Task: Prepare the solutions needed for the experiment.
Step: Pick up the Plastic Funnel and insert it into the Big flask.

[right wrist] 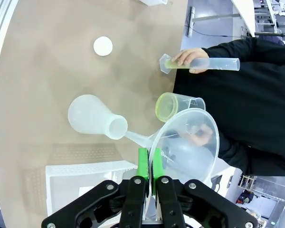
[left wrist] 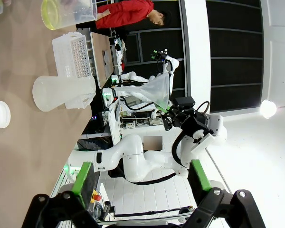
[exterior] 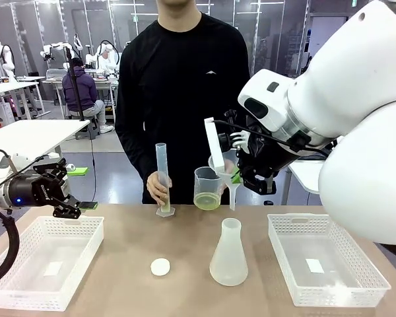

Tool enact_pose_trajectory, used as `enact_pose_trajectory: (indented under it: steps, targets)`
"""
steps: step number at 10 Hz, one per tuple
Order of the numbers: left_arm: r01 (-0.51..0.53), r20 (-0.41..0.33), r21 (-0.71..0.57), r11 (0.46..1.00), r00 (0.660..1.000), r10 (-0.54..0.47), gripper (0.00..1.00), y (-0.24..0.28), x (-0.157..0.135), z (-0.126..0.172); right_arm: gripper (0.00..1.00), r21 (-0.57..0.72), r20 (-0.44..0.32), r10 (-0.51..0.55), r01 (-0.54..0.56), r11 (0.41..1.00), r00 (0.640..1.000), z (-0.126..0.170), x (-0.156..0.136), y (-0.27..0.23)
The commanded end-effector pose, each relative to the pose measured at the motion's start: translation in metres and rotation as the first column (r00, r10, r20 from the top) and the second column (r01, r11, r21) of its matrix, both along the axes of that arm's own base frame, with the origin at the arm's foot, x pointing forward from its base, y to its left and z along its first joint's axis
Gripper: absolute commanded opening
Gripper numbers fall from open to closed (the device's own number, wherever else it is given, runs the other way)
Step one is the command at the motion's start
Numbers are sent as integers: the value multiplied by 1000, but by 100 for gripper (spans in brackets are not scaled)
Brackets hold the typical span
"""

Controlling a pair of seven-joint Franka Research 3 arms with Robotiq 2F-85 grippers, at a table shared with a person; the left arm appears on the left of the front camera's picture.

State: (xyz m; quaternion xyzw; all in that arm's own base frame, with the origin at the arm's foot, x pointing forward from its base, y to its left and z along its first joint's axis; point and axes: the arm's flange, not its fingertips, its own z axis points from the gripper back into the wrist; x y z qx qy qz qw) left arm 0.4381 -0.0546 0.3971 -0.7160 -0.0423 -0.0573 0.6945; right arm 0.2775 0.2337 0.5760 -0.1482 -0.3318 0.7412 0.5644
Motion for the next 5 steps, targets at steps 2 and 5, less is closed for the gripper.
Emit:
enact_pose_trajectory:
  steps: [2, 5]
  targets:
    - [2, 10, -3, 1000, 1000, -2, 100, 0, -1, 1, 4, 14, -22, -7, 8, 1000, 1000, -18, 10, 0]
    - [2, 10, -3, 1000, 1000, -2, 100, 0, -1, 1, 4, 32, -32, -24, 25, 999, 999, -32, 20, 1]
